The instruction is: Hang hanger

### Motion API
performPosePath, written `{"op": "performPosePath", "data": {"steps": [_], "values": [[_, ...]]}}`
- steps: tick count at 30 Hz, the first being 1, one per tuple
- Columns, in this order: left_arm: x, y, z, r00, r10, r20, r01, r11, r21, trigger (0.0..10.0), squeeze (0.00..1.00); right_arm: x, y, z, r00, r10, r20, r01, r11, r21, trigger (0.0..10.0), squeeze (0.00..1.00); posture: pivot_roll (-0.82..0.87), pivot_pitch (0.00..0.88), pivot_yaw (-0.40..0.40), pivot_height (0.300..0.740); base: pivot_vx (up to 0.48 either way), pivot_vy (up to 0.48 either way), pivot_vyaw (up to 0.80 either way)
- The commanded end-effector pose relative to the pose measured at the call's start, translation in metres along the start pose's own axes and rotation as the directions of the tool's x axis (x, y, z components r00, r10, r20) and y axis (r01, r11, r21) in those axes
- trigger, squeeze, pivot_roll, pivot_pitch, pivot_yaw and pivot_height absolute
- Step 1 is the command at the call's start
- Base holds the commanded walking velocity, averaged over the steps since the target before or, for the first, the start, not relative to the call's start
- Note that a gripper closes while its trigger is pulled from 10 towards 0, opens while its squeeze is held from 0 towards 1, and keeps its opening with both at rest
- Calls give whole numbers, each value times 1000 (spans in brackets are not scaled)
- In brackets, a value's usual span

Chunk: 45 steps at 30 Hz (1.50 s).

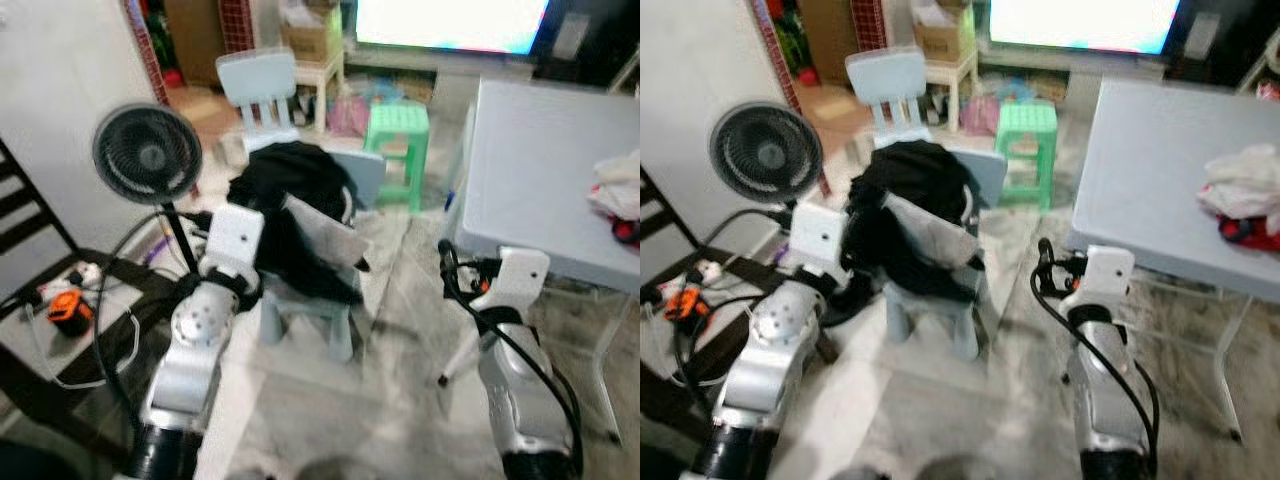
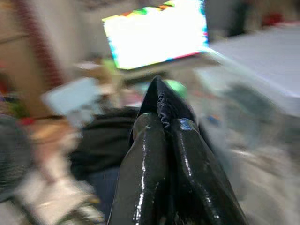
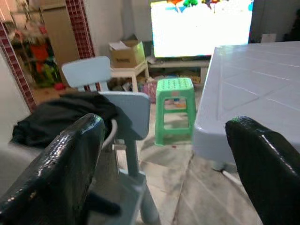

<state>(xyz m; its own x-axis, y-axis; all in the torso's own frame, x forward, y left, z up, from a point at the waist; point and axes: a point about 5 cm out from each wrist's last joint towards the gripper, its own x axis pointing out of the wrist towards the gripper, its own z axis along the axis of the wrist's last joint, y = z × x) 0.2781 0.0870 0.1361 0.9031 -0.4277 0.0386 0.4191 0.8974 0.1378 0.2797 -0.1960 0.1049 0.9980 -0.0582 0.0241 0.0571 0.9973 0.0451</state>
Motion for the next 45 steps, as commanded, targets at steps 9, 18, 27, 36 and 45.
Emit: {"op": "performPosePath", "data": {"steps": [9,18,27,36,45], "values": [[-5,-4,-5,991,-134,-11,133,988,-77,10000,0,1,-1,0,1000,-6,-4,6,1000,-8,10000,0,3,0,45,740,0,0,-800],[-2,-7,-6,986,-167,-24,163,977,-141,10000,0,1,-2,0,1000,-10,-5,9,1000,-14,10000,0,-2,0,43,740,0,0,-800],[-12,-25,-16,954,-293,-67,275,941,-197,10000,0,0,-1,-2,1000,-12,-11,11,1000,-17,10000,0,-8,0,43,740,0,255,-800],[-13,-25,-14,950,-305,-69,286,937,-202,10000,0,3,-1,2,1000,-17,2,17,1000,-21,10000,0,-4,0,41,740,0,443,-800],[-13,-24,-13,950,-307,-64,290,937,-194,10000,0,4,0,3,1000,-16,7,16,999,-29,10000,0,-5,0,38,740,0,473,-800]]}}
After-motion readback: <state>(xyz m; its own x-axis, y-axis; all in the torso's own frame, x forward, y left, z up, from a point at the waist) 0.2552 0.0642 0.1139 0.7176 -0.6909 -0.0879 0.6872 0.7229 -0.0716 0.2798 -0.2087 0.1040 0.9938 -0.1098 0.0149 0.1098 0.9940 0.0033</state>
